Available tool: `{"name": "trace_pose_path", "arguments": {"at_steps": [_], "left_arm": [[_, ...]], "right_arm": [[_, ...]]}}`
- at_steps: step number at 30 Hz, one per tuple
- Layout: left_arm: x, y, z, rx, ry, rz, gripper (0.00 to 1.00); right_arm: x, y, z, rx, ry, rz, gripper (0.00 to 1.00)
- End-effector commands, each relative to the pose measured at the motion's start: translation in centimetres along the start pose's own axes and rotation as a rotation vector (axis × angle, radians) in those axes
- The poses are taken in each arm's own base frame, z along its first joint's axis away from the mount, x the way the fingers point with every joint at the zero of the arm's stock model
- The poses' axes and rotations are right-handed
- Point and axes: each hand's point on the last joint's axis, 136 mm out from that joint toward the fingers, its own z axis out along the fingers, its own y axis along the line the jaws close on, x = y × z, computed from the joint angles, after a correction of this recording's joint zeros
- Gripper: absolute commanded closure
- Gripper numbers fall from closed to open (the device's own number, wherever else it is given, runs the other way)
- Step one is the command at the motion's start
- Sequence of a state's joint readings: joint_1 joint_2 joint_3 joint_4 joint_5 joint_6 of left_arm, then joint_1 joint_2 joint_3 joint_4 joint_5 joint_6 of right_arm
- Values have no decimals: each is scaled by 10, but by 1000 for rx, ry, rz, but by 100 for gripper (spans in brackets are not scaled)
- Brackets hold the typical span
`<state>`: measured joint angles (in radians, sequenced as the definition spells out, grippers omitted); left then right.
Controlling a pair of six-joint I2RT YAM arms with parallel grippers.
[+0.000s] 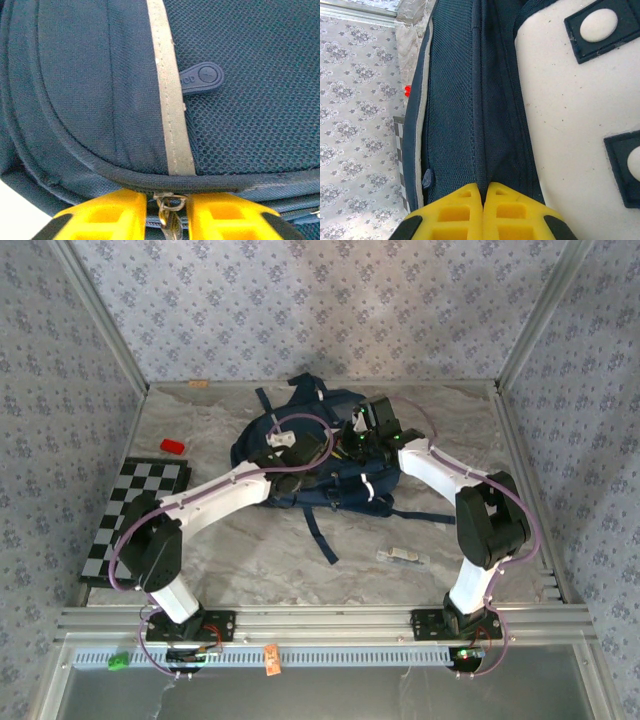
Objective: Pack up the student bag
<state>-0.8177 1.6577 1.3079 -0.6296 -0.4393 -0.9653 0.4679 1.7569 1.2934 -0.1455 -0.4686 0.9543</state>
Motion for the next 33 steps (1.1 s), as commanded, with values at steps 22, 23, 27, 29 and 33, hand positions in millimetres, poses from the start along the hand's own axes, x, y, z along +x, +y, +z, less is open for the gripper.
{"name": "trace_pose_path", "arguments": {"at_steps": [22,23,27,29,33], "left_arm": [[0,4,-28,303,113,291,100],[3,-9,-32,335,117,298,100],[21,-63,-46,432,132,314,100],[28,-89,-48,482,151,261,100],[32,-122,-41,541,164,204,100]], "right_arm": [[-32,10,-32,-30,-53,-79,100],[-38,8,-32,-26,-54,-83,100],[-57,-3,-30,37,1,-135,100],[-66,-17,-32,91,15,-128,92],[-78,-25,-52,81,-24,-105,63]]}}
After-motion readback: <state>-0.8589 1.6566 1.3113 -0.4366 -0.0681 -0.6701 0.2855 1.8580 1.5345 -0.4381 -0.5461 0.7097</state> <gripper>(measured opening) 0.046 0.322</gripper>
